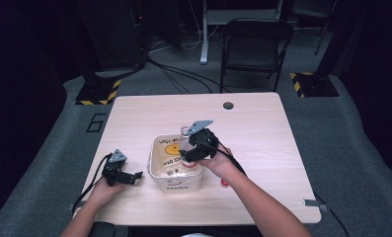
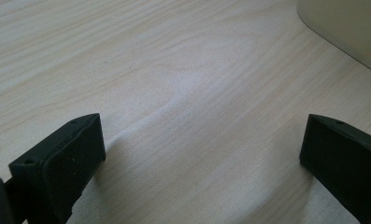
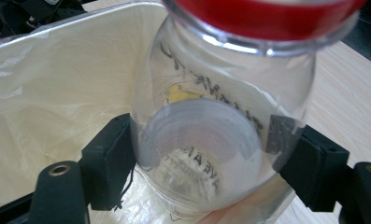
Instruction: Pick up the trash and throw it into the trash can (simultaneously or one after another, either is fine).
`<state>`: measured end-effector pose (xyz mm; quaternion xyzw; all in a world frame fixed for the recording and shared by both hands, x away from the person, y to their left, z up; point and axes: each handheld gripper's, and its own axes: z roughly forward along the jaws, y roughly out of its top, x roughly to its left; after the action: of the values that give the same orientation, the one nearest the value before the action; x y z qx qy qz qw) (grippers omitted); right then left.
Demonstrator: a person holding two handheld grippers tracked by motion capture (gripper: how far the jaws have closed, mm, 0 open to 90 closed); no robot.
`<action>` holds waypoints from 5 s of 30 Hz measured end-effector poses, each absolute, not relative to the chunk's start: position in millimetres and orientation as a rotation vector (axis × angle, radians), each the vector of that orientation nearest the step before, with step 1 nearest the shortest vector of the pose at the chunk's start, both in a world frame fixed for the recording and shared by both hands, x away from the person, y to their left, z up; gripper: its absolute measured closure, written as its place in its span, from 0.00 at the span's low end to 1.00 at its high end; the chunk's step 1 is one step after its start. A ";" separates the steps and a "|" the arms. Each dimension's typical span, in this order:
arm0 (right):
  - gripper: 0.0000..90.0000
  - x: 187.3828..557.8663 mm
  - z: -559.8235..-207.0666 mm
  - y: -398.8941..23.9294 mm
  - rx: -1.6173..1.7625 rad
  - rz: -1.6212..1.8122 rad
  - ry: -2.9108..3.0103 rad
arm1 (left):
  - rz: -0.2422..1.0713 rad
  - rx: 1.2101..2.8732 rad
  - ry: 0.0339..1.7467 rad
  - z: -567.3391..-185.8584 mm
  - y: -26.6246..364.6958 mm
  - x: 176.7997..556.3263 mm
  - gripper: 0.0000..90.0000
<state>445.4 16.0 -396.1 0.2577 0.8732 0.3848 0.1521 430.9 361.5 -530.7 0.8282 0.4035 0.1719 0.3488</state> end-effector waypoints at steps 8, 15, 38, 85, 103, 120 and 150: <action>0.22 446.0 -393.5 11.9 0.759 1.137 2.502 | 0.445 2.146 1.046 -530.7 361.5 430.8 0.00; 0.22 441.9 -386.1 5.4 0.765 1.159 2.490 | 0.443 2.143 1.050 -530.9 361.3 430.7 0.00; 0.23 436.0 -371.4 -14.8 0.753 1.221 2.438 | 0.446 2.147 1.046 -530.7 361.5 430.9 0.00; 0.32 418.3 -376.6 -73.7 0.817 1.228 2.351 | 0.445 2.146 1.046 -530.7 361.5 430.8 0.00; 0.38 403.8 -399.7 -94.9 0.861 1.264 2.342 | 0.446 2.147 1.045 -530.7 361.5 430.9 0.00; 0.42 395.5 -427.1 -102.2 0.890 1.261 2.374 | 0.446 2.147 1.046 -530.7 361.5 430.8 0.00; 0.52 390.6 -473.3 -101.8 0.923 1.214 2.473 | 0.445 2.146 1.046 -530.7 361.5 430.8 0.00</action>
<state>390.6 -101.8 -473.3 0.3155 0.8453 0.4148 0.1177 430.8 361.5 -530.7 0.8282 0.4036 0.1719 0.3489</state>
